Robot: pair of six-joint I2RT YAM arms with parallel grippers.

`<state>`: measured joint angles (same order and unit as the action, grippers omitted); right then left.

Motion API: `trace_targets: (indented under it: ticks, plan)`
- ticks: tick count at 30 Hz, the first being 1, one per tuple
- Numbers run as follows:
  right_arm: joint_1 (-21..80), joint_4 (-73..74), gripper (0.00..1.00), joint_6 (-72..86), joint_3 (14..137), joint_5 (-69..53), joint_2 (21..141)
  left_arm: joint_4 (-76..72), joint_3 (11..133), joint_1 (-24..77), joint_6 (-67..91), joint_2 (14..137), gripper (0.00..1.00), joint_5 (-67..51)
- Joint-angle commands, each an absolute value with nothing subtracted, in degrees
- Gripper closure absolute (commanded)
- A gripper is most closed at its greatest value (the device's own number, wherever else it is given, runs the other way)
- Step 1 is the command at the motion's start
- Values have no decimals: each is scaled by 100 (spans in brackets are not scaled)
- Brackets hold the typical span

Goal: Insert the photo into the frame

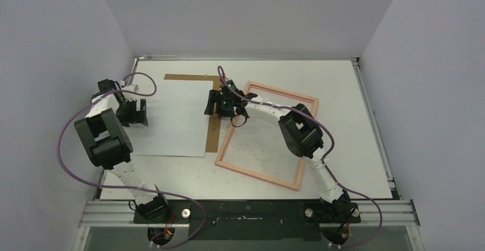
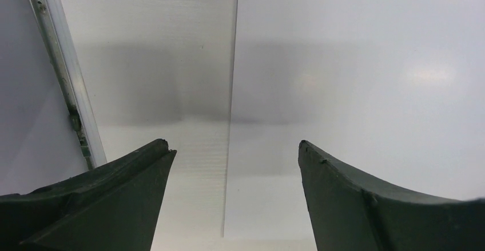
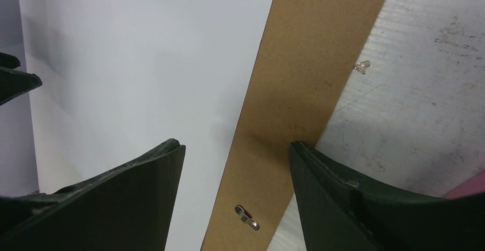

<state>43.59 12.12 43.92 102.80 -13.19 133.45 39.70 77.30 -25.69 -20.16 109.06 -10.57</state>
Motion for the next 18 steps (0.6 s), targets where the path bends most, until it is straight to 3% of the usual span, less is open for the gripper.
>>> trace_targets:
  ticks: [1, 11, 18]
  plan:
    - [4478, 1788, 30, 4561, 10214, -1321, 13054, 3922, 7872, -2636, -2073, 10723, 21, -1148]
    - [5099, 1390, 24, 5050, 8533, -1222, 11691, 4262, 8230, -2875, -2245, 10755, 22, -1420]
    - [5619, 680, 22, 5621, 7494, -1422, 11228, 4070, 7718, -2892, -2600, 10617, 22, -1256]
